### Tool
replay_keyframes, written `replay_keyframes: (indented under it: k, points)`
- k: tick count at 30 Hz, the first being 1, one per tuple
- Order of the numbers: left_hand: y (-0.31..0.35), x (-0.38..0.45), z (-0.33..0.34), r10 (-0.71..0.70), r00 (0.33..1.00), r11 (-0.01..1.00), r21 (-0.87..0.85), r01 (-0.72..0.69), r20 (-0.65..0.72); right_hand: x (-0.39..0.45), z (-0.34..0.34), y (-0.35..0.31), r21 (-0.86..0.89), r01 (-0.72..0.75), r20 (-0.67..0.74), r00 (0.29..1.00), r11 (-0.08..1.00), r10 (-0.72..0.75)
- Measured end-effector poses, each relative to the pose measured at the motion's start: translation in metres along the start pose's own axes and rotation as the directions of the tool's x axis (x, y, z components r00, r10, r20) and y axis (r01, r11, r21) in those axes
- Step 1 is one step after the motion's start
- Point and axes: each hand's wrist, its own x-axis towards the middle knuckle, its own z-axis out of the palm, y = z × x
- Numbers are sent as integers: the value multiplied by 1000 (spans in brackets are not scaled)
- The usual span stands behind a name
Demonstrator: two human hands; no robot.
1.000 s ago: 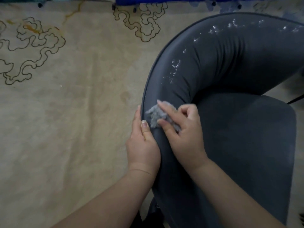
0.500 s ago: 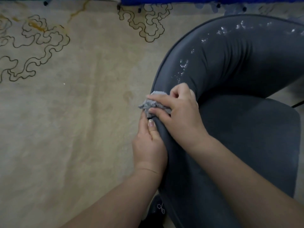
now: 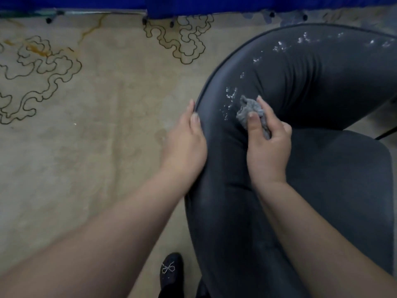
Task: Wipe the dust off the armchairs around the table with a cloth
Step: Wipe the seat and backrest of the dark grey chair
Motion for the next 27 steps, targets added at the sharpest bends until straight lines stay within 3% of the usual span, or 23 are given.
replay_keyframes:
  k: [6, 11, 21, 27]
  points:
    - [17, 52, 15, -32, 999, 999, 0, 32, -19, 62, 28, -13, -38, 27, 67, 997, 999, -24]
    - [15, 47, 14, -32, 999, 999, -40, 31, -36, 13, 19, 0, -116, 170, 184, 972, 979, -147]
    - [13, 45, 13, -47, 998, 997, -61, 44, -46, 17, 29, 1, -208, 232, 103, 971, 950, -215]
    - [12, 44, 13, -55, 998, 995, -79, 53, -25, 27, 31, -4, -229, 272, 142, 959, 934, -245]
